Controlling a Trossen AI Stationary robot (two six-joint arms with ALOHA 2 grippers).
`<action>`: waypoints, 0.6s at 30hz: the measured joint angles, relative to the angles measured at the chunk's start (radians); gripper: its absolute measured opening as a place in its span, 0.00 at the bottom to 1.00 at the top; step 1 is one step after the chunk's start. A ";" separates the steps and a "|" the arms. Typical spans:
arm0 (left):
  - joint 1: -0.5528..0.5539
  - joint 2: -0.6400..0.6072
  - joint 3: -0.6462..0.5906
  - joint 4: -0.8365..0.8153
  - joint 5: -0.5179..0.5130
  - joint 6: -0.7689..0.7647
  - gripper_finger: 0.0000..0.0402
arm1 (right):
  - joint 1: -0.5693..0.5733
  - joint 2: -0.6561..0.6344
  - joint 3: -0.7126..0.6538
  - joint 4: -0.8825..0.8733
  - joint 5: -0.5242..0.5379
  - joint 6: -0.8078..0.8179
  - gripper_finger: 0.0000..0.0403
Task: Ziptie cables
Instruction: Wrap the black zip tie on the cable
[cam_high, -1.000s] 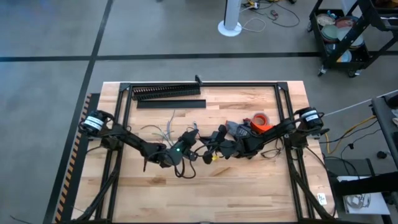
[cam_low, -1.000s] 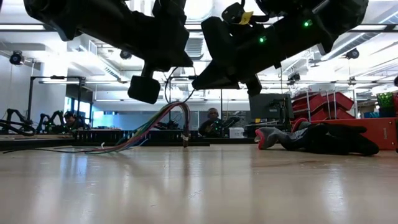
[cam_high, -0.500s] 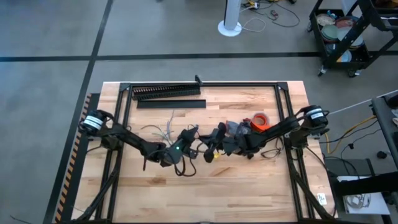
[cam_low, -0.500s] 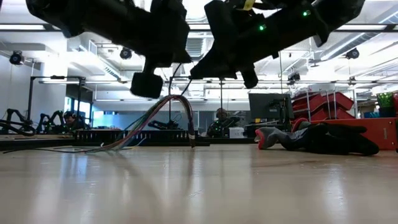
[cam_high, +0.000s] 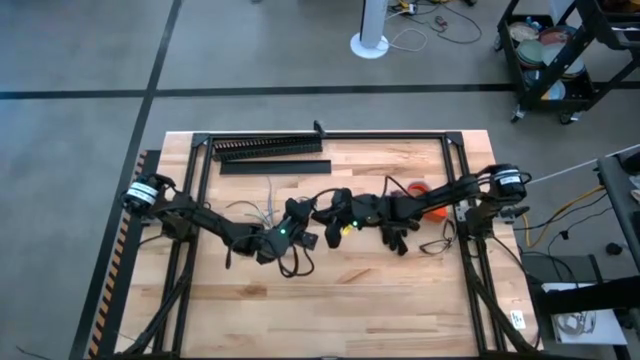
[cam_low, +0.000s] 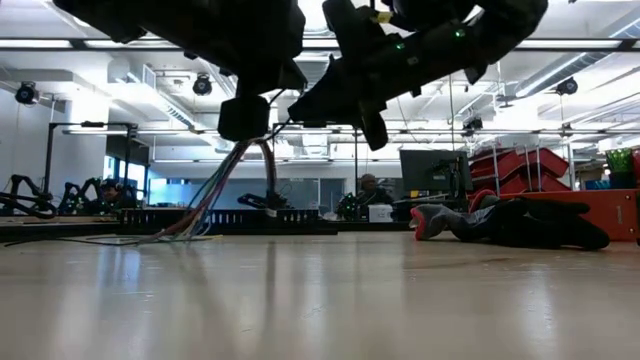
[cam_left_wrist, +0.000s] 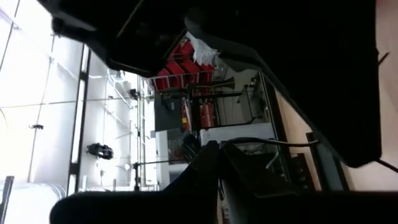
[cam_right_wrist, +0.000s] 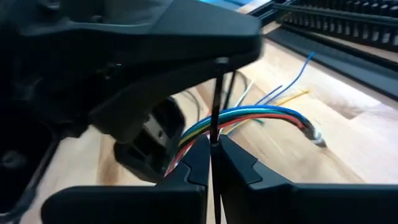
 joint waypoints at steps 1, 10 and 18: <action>0.000 0.000 0.000 0.000 0.000 -0.006 0.00 | -0.006 0.000 0.008 -0.014 -0.010 0.000 0.00; 0.000 -0.001 0.001 -0.017 -0.031 -0.099 0.00 | -0.031 -0.005 0.091 -0.179 -0.025 -0.048 0.00; 0.000 -0.002 0.001 -0.018 -0.071 -0.111 0.00 | -0.038 -0.008 0.213 -0.431 -0.027 -0.112 0.00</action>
